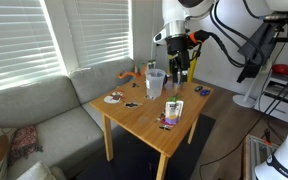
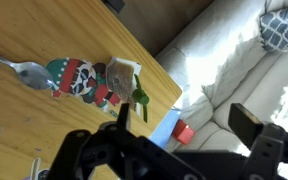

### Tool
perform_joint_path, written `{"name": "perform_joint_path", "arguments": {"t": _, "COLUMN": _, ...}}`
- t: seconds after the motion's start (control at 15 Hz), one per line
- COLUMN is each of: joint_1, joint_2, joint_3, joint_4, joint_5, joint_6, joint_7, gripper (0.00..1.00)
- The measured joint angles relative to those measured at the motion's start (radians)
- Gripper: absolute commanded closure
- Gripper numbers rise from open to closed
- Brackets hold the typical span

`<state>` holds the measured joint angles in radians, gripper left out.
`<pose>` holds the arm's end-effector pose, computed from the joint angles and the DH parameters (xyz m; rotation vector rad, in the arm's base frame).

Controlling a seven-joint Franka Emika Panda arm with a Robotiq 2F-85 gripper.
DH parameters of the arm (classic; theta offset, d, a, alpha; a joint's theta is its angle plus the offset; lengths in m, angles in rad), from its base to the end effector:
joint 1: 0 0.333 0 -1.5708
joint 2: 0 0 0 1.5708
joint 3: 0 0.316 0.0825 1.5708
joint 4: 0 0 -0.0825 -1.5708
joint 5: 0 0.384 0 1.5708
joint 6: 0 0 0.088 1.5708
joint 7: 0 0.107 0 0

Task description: Pick up the silver cup from the clear cup and put it on the table, pick up both white and purple packets with green lids and put them in the clear cup one by one

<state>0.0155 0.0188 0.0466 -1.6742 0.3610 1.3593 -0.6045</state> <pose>0.5250 0.0760 0.5605 -2.5319 -0.9003 0.3026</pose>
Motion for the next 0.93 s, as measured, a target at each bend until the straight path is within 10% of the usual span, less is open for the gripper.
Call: {"name": "perform_joint_path", "arguments": {"t": 0.93, "joint_1": 0.064, "joint_2": 0.008, "joint_3": 0.049, "joint_4": -0.080, "joint_5": -0.176, "joint_6": -0.006, "joint_7": -0.067, "gripper": 0.00}}
